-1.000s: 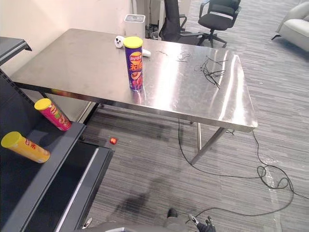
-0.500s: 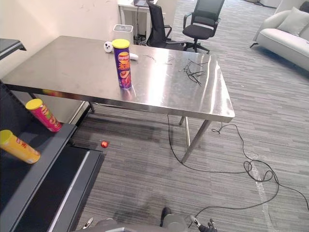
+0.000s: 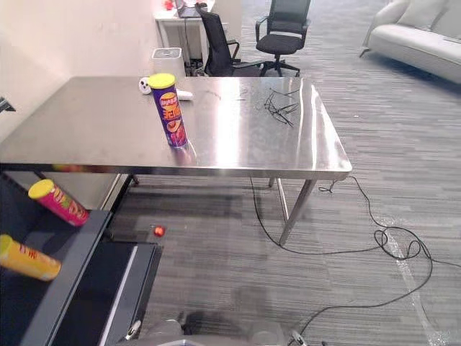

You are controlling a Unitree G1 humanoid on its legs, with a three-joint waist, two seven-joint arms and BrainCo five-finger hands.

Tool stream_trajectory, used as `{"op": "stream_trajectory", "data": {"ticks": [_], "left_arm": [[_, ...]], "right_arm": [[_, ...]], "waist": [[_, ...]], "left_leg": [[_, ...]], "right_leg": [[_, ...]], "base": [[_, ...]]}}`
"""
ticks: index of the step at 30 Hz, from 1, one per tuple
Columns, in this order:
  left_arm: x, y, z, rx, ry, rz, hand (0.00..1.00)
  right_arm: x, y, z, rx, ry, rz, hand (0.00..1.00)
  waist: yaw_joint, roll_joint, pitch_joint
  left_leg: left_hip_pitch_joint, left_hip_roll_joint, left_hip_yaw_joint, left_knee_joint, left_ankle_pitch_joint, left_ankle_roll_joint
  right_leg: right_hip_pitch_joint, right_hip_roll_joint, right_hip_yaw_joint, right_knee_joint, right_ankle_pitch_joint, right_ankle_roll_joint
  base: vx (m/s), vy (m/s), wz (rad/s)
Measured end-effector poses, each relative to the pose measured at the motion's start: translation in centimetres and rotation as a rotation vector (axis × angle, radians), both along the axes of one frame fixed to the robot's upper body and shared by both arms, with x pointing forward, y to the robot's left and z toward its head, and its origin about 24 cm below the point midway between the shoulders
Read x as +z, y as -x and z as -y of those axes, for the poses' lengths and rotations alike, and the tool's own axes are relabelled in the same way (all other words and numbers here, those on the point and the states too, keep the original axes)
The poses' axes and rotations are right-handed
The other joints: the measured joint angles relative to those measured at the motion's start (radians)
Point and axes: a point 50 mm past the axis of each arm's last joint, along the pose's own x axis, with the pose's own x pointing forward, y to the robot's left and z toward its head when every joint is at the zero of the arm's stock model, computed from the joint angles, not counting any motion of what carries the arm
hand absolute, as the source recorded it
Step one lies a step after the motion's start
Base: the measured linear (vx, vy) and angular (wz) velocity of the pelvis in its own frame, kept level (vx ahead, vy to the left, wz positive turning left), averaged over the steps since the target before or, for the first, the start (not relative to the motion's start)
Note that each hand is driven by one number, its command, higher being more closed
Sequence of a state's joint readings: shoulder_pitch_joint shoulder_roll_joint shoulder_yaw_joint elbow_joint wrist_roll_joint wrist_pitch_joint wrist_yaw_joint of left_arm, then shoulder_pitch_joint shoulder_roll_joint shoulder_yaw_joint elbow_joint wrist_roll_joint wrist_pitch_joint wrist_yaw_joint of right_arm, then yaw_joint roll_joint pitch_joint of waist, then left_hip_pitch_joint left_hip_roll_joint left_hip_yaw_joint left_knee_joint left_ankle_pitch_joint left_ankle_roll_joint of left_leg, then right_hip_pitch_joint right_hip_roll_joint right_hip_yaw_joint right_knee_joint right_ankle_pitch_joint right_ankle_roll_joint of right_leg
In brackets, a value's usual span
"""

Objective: Put the gum and the chips on the shelf.

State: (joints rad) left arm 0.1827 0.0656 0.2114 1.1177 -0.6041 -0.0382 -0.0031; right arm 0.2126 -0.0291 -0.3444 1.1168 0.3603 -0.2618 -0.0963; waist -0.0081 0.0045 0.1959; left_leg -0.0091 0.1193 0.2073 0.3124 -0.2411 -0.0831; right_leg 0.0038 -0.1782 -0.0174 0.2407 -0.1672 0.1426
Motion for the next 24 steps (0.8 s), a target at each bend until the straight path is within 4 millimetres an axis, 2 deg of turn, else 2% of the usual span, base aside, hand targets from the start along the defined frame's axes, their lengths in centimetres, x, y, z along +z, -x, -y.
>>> {"op": "stream_trajectory", "data": {"ticks": [3,4,8,11,12,13,15,16,17,20,22,24], "left_arm": [[-0.1,0.3,0.0,-0.032,0.006,-0.029,0.00],[-0.1,0.2,-0.2,-0.056,0.001,-0.035,0.00],[0.0,0.1,-0.6,-0.085,-0.013,-0.042,0.00],[0.0,0.1,-1.1,-0.107,-0.029,-0.046,0.00],[0.1,0.0,-1.1,-0.104,-0.031,-0.042,0.00],[0.1,-0.1,-1.1,-0.103,-0.032,-0.037,0.00],[0.2,-0.6,-1.2,-0.100,-0.045,-0.008,0.00],[0.3,-0.7,-1.2,-0.102,-0.048,-0.001,0.00],[0.4,-1.1,-1.3,-0.101,-0.055,0.019,0.00],[0.7,-1.8,-1.7,-0.108,-0.070,0.054,0.00],[0.8,-2.1,-1.9,-0.114,-0.075,0.069,0.00],[0.9,-2.2,-1.9,-0.116,-0.074,0.078,0.00]], "right_arm": [[0.0,0.1,0.0,0.003,0.003,-0.003,0.00],[-0.1,0.1,-0.1,0.005,0.000,-0.006,0.00],[-0.1,-0.4,-0.5,0.011,-0.002,0.009,0.00],[0.2,-1.9,-0.6,0.030,0.028,0.069,0.00],[0.6,-3.4,-0.4,0.029,0.056,0.118,0.00],[0.9,-4.1,-0.3,0.028,0.073,0.146,0.00],[2.7,-8.0,0.3,0.010,0.142,0.308,0.00],[3.4,-8.9,0.5,0.013,0.162,0.352,0.00],[4.9,-11.4,0.6,0.029,0.194,0.454,0.00],[8.7,-16.0,0.1,0.065,0.235,0.662,0.00],[9.8,-17.1,0.0,0.074,0.236,0.712,0.00],[9.9,-17.3,-0.1,0.087,0.225,0.712,0.00]], "waist": [[-0.015,0.012,-0.021],[-0.015,0.005,-0.026],[-0.008,-0.010,-0.036],[-0.004,-0.026,-0.046],[0.007,-0.030,-0.045],[0.011,-0.030,-0.045],[0.032,-0.038,-0.041],[0.038,-0.039,-0.040],[0.045,-0.048,-0.036],[0.077,-0.074,-0.036],[0.090,-0.084,-0.036],[0.096,-0.086,-0.035]], "left_leg": [[-0.001,-0.047,0.005,0.003,-0.006,0.024],[0.001,-0.064,0.003,-0.001,-0.007,0.027],[0.008,-0.081,-0.006,-0.037,0.003,0.042],[-0.026,-0.088,-0.036,-0.048,0.017,0.063],[-0.048,-0.090,-0.048,-0.048,0.020,0.068],[-0.061,-0.091,-0.055,-0.048,0.023,0.072],[-0.101,-0.093,-0.079,-0.050,0.041,0.080],[-0.110,-0.092,-0.083,-0.050,0.044,0.082],[-0.118,-0.092,-0.084,-0.060,0.052,0.082],[-0.132,-0.091,-0.085,-0.101,0.082,0.085],[-0.145,-0.091,-0.088,-0.108,0.091,0.083],[-0.147,-0.089,-0.091,-0.113,0.096,0.077]], "right_leg": [[0.004,-0.037,0.003,-0.030,0.026,0.031],[0.001,-0.051,0.004,-0.035,0.030,0.035],[-0.002,-0.059,-0.024,-0.057,0.079,0.012],[-0.014,-0.062,-0.068,-0.094,0.120,0.005],[-0.022,-0.062,-0.086,-0.111,0.137,0.002],[-0.024,-0.062,-0.097,-0.122,0.148,0.004],[-0.035,-0.061,-0.129,-0.151,0.189,-0.002],[-0.037,-0.060,-0.139,-0.159,0.200,0.001],[-0.037,-0.059,-0.150,-0.173,0.215,-0.005],[-0.052,-0.059,-0.166,-0.195,0.238,-0.005],[-0.055,-0.059,-0.168,-0.207,0.240,-0.005],[-0.056,-0.056,-0.168,-0.210,0.240,-0.005]], "base": [[0.20,0.184,-0.08],[0.22,0.165,-0.09],[0.13,0.090,-0.04],[0.05,0.045,0.12],[0.00,0.039,0.20],[-0.02,0.052,0.32],[-0.06,0.038,0.35],[-0.09,0.028,0.28],[-0.08,0.016,0.21],[-0.13,-0.010,0.14],[-0.14,-0.034,0.04],[-0.14,-0.053,0.00]]}}
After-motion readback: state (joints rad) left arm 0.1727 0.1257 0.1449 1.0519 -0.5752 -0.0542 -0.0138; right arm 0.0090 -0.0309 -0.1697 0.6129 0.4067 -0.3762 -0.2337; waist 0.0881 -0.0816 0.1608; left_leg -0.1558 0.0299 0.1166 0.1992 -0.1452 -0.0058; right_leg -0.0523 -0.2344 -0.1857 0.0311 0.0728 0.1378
